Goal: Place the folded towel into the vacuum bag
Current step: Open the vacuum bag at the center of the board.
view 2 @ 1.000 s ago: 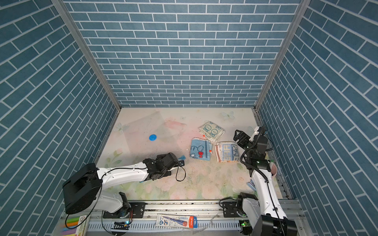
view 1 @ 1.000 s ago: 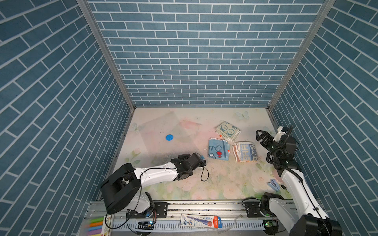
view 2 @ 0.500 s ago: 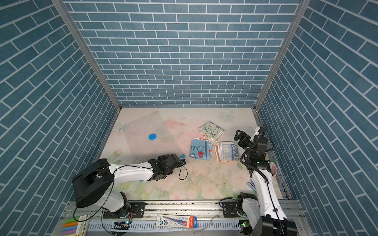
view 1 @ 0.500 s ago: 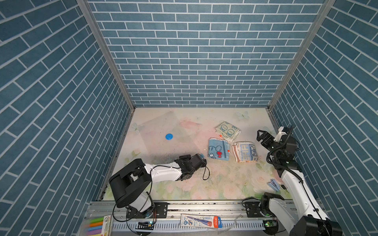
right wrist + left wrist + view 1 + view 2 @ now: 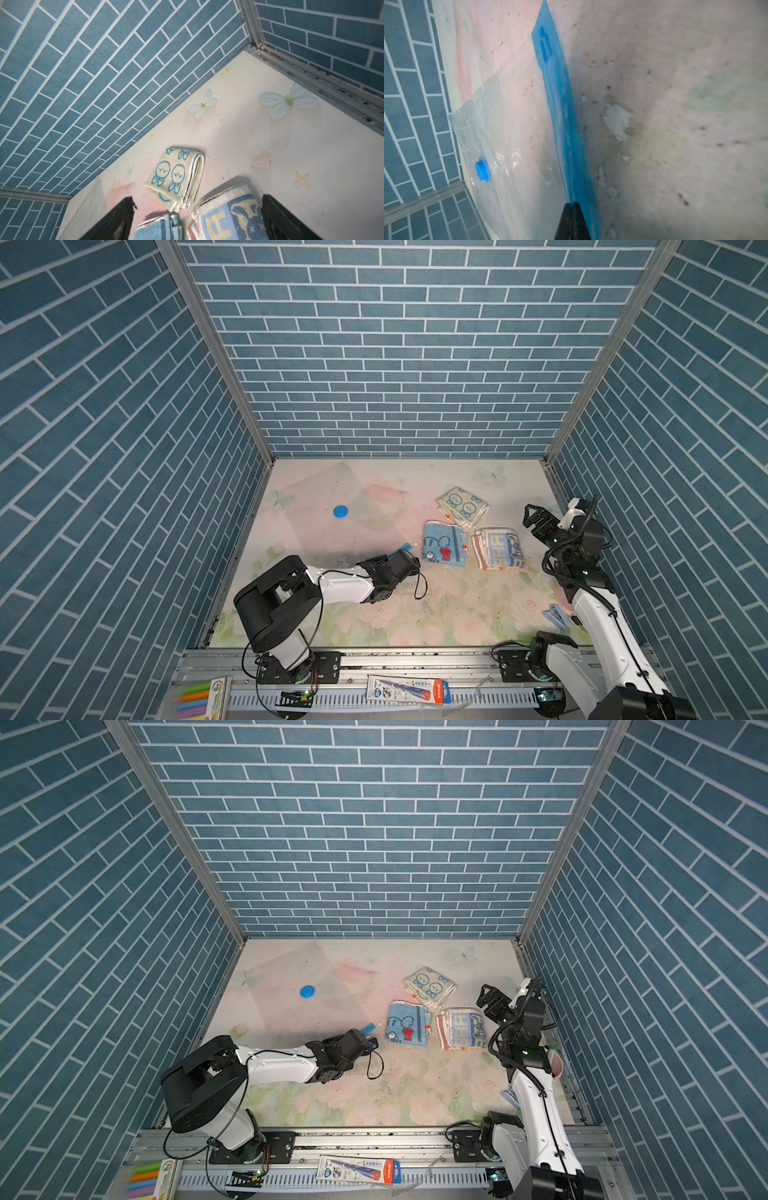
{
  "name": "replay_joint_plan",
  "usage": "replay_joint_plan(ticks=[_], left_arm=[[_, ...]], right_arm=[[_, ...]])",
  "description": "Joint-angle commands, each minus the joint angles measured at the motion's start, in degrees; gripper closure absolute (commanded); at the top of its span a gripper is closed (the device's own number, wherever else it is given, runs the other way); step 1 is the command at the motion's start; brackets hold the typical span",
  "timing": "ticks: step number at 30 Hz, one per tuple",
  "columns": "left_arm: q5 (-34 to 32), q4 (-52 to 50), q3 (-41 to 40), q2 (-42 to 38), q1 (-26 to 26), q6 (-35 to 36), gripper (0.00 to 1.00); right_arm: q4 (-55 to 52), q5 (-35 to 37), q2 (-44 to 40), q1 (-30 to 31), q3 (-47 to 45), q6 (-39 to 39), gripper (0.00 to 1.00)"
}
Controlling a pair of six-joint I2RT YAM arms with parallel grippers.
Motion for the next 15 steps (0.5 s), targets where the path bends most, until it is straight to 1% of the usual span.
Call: replay_joint_plan(ticks=[1,2,4,7,9,11,15], left_arm=[[6.09,-3.43,4.38,-2.12,3.87,-3.19,1.00],[8.38,-4.52,5.41,-2.91,5.06,-3.71,1.00],[13.46,-6.75,7.83,-4.35,7.45,-4.94,1.00],[17.35,-8.66,11.12,-5.49,9.64,-6.31,1.00],[19.33,-8.95,12.72,-6.12,10.59,-7.17,1.00],[20.70,-8.74,14.00,-6.59,11.17,-8.19,1.00],[23.38,-7.19,15.39,-7.27,12.14,-11.21,1.00]], right_arm=[[-2.20,-2.83,-0.22,0.28,1.38,-1.17,0.04],[-2.70,-4.56,0.33,0.31,1.56,-1.09,0.04],[-2.69,-10.42,2.13,0.28,1.86,-0.55,0.04],[1.14,-20.39,5.49,0.46,0.60,1.71,0.07],[4.47,-24.12,7.41,2.08,-0.27,3.05,0.08],[3.72,-24.29,9.28,5.87,0.84,1.91,0.08],[0.51,-22.26,15.62,15.80,5.96,-1.43,0.08]])
